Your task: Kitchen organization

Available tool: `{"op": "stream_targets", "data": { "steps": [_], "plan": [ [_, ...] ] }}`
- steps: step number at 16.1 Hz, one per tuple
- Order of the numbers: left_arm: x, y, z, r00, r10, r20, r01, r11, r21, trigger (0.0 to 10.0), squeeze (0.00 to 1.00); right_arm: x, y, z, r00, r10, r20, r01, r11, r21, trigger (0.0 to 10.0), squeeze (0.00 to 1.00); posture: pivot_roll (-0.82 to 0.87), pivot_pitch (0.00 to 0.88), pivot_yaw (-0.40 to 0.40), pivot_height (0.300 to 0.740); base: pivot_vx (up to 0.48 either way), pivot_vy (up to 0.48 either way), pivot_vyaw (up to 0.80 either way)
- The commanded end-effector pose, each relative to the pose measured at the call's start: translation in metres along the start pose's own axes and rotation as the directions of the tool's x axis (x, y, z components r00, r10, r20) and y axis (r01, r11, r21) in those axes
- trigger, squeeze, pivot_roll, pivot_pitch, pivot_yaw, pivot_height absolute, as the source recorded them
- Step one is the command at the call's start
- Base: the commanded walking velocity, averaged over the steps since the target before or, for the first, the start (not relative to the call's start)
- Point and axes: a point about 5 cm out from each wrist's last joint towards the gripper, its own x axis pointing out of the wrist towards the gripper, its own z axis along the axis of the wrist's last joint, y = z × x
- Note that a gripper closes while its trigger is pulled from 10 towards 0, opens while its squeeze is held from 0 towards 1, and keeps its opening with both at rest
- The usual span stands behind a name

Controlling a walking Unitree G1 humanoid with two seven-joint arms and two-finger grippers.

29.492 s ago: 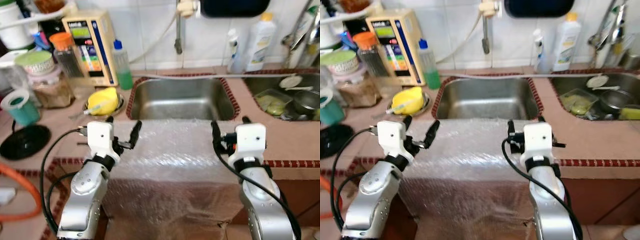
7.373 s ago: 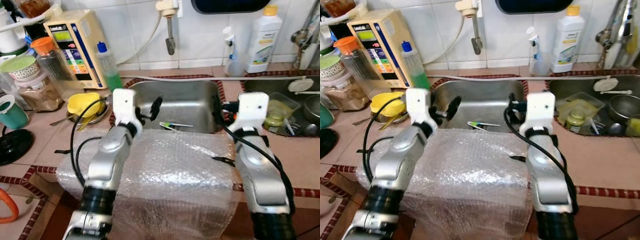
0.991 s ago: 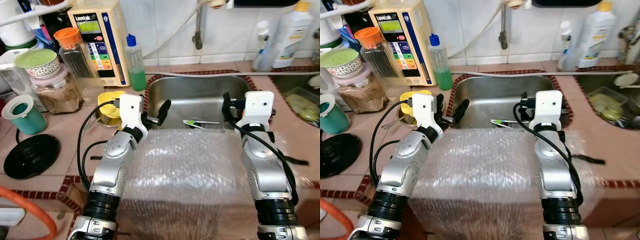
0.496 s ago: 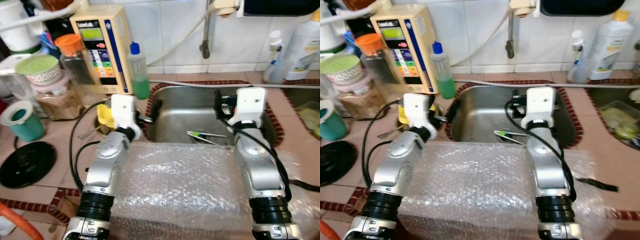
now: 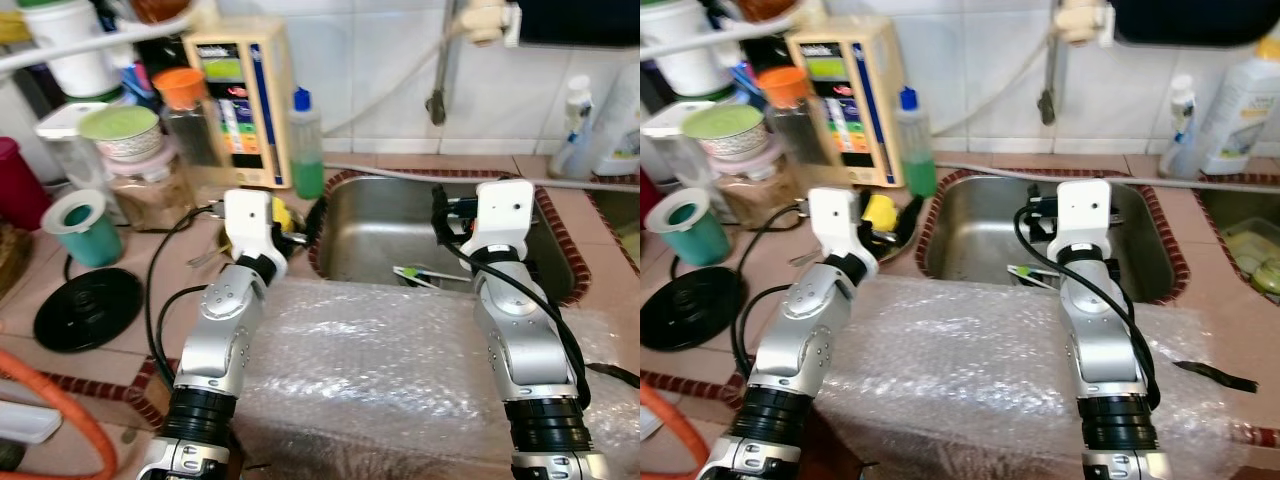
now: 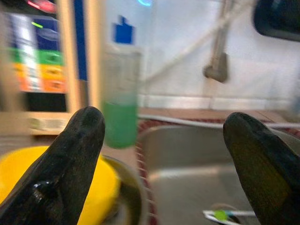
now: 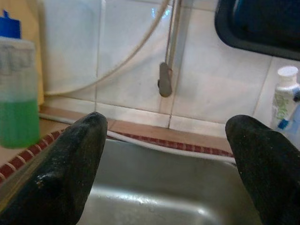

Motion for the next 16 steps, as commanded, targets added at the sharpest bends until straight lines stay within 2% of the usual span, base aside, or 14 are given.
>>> {"op": "stream_targets", "data": {
  "steps": [1,3,6,7,8,9,10,13,15,16],
  "plan": [
    [-0.002,0.006,0.003,0.998,0.051,0.021,-0.051,0.999,0.019,10.0,0.0,0.0,0.002,0.005,1.0,0.015,0.022,-0.015,1.0,0.013,10.0,0.0,-0.06,0.0,0.084,0.74,0.0,0.0,0.0],
    [-0.002,0.017,0.007,0.991,0.129,0.035,-0.129,0.991,0.017,10.0,0.0,-0.003,0.011,0.008,0.998,0.06,0.036,-0.062,0.997,0.04,10.0,0.0,-0.06,0.0,0.079,0.74,0.0,0.0,0.0],
    [0.001,0.025,0.011,0.987,0.156,0.041,-0.157,0.987,0.017,10.0,0.0,-0.008,0.024,0.013,0.99,0.128,0.064,-0.132,0.989,0.073,10.0,0.0,-0.06,0.0,0.083,0.74,0.0,0.0,0.0],
    [0.003,0.032,0.014,0.98,0.195,0.039,-0.196,0.98,0.023,10.0,0.0,-0.012,0.033,0.017,0.981,0.176,0.085,-0.183,0.978,0.095,10.0,0.0,-0.06,0.0,0.087,0.74,0.0,0.0,0.0],
    [0.006,0.04,0.015,0.968,0.25,0.006,-0.25,0.968,0.01,10.0,0.0,-0.015,0.039,0.02,0.974,0.203,0.096,-0.213,0.971,0.105,10.0,0.0,-0.06,0.0,0.089,0.74,0.0,0.0,0.0],
    [0.008,0.047,0.017,0.945,0.324,-0.037,-0.326,0.944,-0.049,10.0,0.0,-0.017,0.042,0.022,0.969,0.226,0.105,-0.237,0.965,0.11,10.0,0.0,-0.06,0.0,0.092,0.74,0.0,0.0,0.0],
    [0.009,0.049,0.019,0.939,0.341,-0.052,-0.344,0.937,-0.06,10.0,0.0,-0.019,0.046,0.023,0.962,0.249,0.109,-0.262,0.958,0.117,10.0,0.0,-0.06,0.0,0.091,0.74,0.0,0.0,0.0],
    [0.014,0.06,0.02,0.915,0.392,-0.095,-0.401,0.91,-0.102,10.0,0.0,-0.031,0.065,0.026,0.892,0.438,0.114,-0.45,0.884,0.125,10.0,0.0,-0.06,0.0,0.098,0.74,0.0,0.0,0.0],
    [0.015,0.063,0.013,0.905,0.398,-0.151,-0.416,0.901,-0.12,10.0,0.0,-0.04,0.069,0.022,0.862,0.5,0.087,-0.507,0.847,0.161,10.0,0.0,-0.06,0.0,0.098,0.74,0.0,0.0,0.0],
    [0.017,0.063,0.01,0.902,0.392,-0.181,-0.417,0.9,-0.126,10.0,0.02,-0.043,0.07,0.023,0.854,0.512,0.088,-0.52,0.844,0.135,10.0,0.0,-0.06,0.0,0.099,0.74,0.0,0.0,0.0]
  ]
}}
